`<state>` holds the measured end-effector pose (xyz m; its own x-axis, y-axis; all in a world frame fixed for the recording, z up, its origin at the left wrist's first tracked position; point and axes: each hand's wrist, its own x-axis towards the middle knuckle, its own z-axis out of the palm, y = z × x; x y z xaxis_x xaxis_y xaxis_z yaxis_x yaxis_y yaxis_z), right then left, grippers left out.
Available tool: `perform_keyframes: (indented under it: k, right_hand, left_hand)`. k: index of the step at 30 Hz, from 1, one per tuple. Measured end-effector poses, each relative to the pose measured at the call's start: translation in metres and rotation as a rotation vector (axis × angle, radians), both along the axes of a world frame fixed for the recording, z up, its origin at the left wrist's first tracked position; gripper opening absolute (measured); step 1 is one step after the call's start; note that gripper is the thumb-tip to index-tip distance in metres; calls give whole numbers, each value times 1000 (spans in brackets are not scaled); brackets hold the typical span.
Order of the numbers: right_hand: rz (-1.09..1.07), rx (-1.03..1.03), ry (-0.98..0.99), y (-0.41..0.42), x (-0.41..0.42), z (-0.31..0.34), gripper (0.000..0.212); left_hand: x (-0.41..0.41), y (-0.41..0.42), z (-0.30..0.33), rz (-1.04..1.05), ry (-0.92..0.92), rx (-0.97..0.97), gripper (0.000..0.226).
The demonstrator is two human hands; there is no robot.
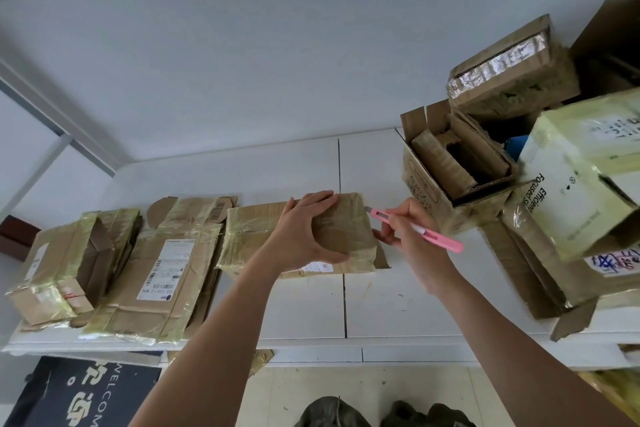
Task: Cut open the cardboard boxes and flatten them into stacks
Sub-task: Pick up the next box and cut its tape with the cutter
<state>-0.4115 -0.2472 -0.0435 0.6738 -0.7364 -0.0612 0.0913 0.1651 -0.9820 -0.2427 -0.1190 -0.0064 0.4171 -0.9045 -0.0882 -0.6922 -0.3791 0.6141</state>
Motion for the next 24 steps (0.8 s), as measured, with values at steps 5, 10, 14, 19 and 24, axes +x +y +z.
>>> perform_keyframes:
  k: [5,10,14,19,24]
  right_hand:
    - [40,-20,2,0,-6,-1,18]
    - [59,-41,29,1,-15,-2,15]
    - [87,-103,56,1,-19,-2,13]
    - [114,-168,71,4,-30,-3,14]
    - [159,-215,85,6,-39,-2,13]
  left_hand:
    - [1,-1,1,0,19,7,109]
    - [2,-1,0,3,27,11,109]
    - [2,0,-2,-1,15,22,110]
    - [0,1,-2,-6,15,26,110]
    - [1,-1,0,5,-1,49,110]
